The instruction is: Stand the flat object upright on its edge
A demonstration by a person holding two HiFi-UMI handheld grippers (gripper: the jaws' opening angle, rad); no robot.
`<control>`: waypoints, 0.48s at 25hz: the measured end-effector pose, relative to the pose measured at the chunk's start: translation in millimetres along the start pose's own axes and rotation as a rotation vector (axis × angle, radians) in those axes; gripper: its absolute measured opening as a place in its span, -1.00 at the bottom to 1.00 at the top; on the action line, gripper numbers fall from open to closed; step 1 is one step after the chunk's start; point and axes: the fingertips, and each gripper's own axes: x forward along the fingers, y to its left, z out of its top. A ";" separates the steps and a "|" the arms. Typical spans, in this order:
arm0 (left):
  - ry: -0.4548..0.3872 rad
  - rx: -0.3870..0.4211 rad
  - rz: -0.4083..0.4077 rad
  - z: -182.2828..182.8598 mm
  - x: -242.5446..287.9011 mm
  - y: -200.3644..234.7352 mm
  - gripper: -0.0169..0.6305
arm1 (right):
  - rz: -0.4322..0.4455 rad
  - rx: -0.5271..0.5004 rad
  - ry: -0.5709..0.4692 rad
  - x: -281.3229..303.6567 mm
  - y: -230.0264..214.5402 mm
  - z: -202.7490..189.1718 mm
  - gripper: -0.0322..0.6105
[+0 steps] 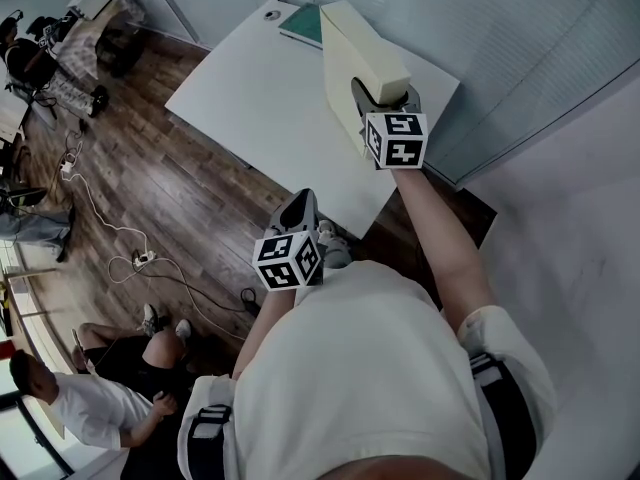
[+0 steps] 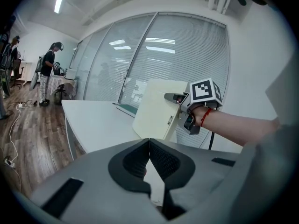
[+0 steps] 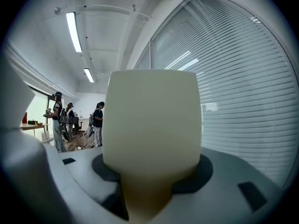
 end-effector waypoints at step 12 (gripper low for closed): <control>0.012 0.006 0.009 -1.6 1.0 1.3 -0.88 | 0.022 -0.055 -0.008 8.3 11.4 -5.0 -0.05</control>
